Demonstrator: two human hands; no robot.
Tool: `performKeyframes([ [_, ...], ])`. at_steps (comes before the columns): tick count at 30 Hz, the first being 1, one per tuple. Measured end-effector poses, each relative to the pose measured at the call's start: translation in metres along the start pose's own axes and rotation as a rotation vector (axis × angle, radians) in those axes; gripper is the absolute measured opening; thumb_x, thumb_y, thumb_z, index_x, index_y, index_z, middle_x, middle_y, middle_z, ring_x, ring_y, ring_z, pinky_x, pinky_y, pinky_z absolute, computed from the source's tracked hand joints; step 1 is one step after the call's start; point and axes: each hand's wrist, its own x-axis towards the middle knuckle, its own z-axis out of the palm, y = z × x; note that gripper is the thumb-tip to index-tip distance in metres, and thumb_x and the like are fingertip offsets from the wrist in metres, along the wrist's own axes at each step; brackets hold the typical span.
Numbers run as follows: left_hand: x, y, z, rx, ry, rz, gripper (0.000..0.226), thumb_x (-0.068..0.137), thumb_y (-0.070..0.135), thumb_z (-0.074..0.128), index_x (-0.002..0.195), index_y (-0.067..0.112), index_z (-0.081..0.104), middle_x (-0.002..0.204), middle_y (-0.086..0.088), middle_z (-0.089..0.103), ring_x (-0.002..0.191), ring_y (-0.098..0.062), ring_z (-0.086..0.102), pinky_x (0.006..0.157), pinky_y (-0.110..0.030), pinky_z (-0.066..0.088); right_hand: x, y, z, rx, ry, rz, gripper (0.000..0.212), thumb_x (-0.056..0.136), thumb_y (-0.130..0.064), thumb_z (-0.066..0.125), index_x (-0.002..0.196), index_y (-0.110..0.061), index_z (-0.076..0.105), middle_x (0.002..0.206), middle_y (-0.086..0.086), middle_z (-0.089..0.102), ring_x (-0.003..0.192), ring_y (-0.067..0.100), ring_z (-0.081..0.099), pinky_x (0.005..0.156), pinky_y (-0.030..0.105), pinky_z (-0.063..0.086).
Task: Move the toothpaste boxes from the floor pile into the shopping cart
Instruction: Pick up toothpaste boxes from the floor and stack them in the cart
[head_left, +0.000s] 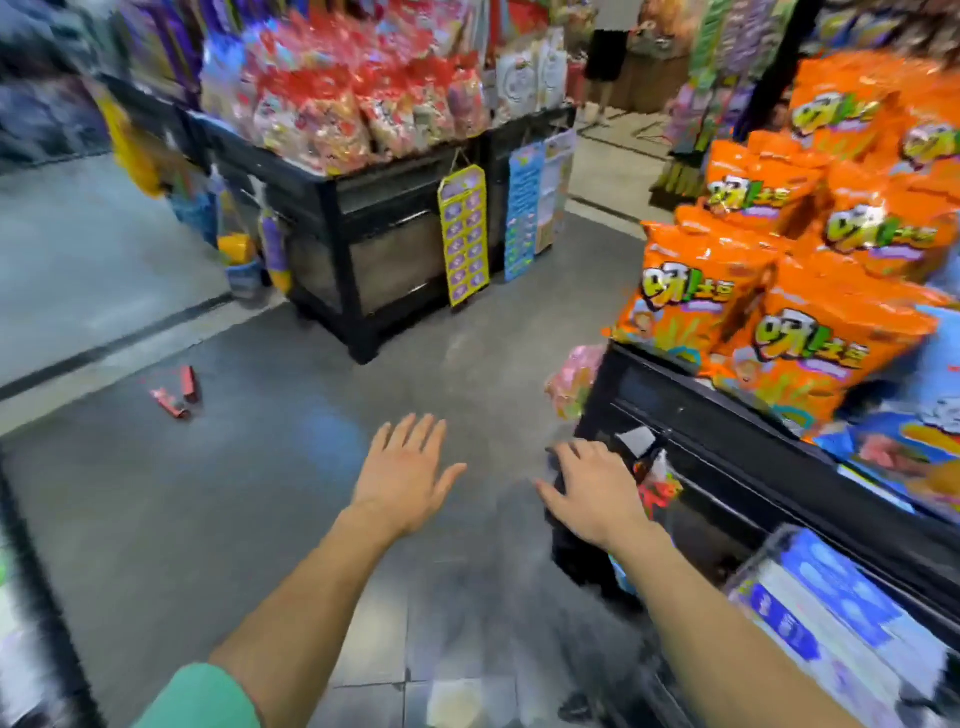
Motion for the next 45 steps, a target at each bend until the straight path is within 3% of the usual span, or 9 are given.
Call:
performKeyframes([
  [3, -0.010, -0.080, 0.006, -0.013, -0.007, -0.167, 0.103, 0.076, 0.066, -0.020, 0.160, 0.018, 0.017, 0.167, -0.003, 0.019, 0.153, -0.024, 0.015, 0.124, -0.043, 0.011, 0.062, -0.070, 0.001, -0.011, -0.036, -0.163, 0.085, 0.078, -0.070, 0.013, 0.137, -0.023, 0.052, 0.132, 0.003, 0.058, 0.125, 0.028, 0.050, 0.099, 0.041, 0.042],
  [7, -0.011, -0.169, 0.016, -0.041, -0.010, -0.378, 0.103, 0.076, 0.065, -0.019, 0.159, 0.019, 0.020, 0.166, -0.003, 0.021, 0.153, -0.024, 0.016, 0.124, -0.043, 0.012, 0.148, -0.148, 0.010, -0.069, -0.085, -0.358, 0.072, 0.089, -0.067, 0.027, 0.140, -0.022, 0.049, 0.139, 0.003, 0.053, 0.129, 0.028, 0.047, 0.101, 0.040, 0.041],
  [10, -0.002, -0.232, 0.022, -0.040, -0.022, -0.505, 0.103, 0.076, 0.065, -0.019, 0.159, 0.018, 0.019, 0.166, -0.003, 0.021, 0.153, -0.023, 0.016, 0.124, -0.043, 0.012, 0.219, -0.207, 0.021, -0.083, -0.086, -0.492, 0.079, 0.083, -0.069, 0.020, 0.134, -0.020, 0.055, 0.136, 0.004, 0.057, 0.124, 0.030, 0.051, 0.099, 0.041, 0.043],
  [15, 0.040, -0.334, 0.023, -0.080, -0.069, -0.701, 0.072, 0.102, 0.061, 0.012, 0.160, 0.019, 0.014, 0.167, -0.002, 0.016, 0.154, -0.022, 0.012, 0.124, -0.042, 0.008, 0.340, -0.312, 0.023, -0.048, -0.094, -0.686, 0.058, 0.092, -0.061, 0.042, 0.135, -0.023, 0.052, 0.138, 0.001, 0.055, 0.128, 0.027, 0.048, 0.104, 0.040, 0.040],
  [21, 0.083, -0.449, 0.017, -0.085, -0.090, -0.848, 0.072, 0.103, 0.061, 0.015, 0.160, 0.019, 0.012, 0.167, -0.002, 0.015, 0.154, -0.021, 0.011, 0.125, -0.043, 0.008, 0.463, -0.423, 0.022, -0.056, -0.120, -0.841, 0.065, 0.096, -0.059, 0.043, 0.148, -0.020, 0.040, 0.151, 0.004, 0.044, 0.136, 0.027, 0.042, 0.114, 0.039, 0.034],
  [26, 0.123, -0.550, 0.025, -0.100, -0.105, -0.933, 0.073, 0.102, 0.063, 0.014, 0.160, 0.019, 0.014, 0.167, -0.002, 0.018, 0.153, -0.022, 0.014, 0.124, -0.043, 0.013, 0.558, -0.507, 0.036, -0.102, -0.160, -0.899, 0.072, 0.097, -0.062, 0.038, 0.153, -0.017, 0.034, 0.157, 0.007, 0.037, 0.142, 0.028, 0.036, 0.118, 0.039, 0.028],
  [35, 0.191, -0.750, 0.061, -0.210, -0.123, -0.969, 0.103, 0.076, 0.067, -0.021, 0.160, 0.018, 0.013, 0.167, -0.004, 0.017, 0.154, -0.024, 0.013, 0.124, -0.045, 0.012, 0.708, -0.654, 0.075, -0.157, -0.253, -0.872, 0.075, 0.098, -0.062, 0.035, 0.154, -0.013, 0.028, 0.158, 0.010, 0.035, 0.144, 0.027, 0.032, 0.119, 0.035, 0.024],
  [41, 0.246, -0.861, 0.073, -0.248, -0.172, -0.944, 0.105, 0.074, 0.065, -0.022, 0.160, 0.017, 0.014, 0.166, -0.004, 0.019, 0.153, -0.023, 0.014, 0.123, -0.044, 0.014, 0.800, -0.729, 0.098, -0.197, -0.315, -0.817, 0.078, 0.098, -0.064, 0.033, 0.156, -0.013, 0.027, 0.157, 0.009, 0.035, 0.145, 0.026, 0.032, 0.119, 0.034, 0.024],
  [45, 0.291, -0.931, 0.105, -0.308, -0.229, -0.967, 0.100, 0.078, 0.065, -0.007, 0.156, 0.015, 0.030, 0.162, -0.007, 0.032, 0.150, -0.025, 0.026, 0.120, -0.046, 0.020, 0.875, -0.780, 0.131, -0.221, -0.358, -0.800, 0.077, 0.097, -0.066, 0.035, 0.154, -0.014, 0.030, 0.154, 0.007, 0.039, 0.141, 0.026, 0.037, 0.116, 0.035, 0.029],
])
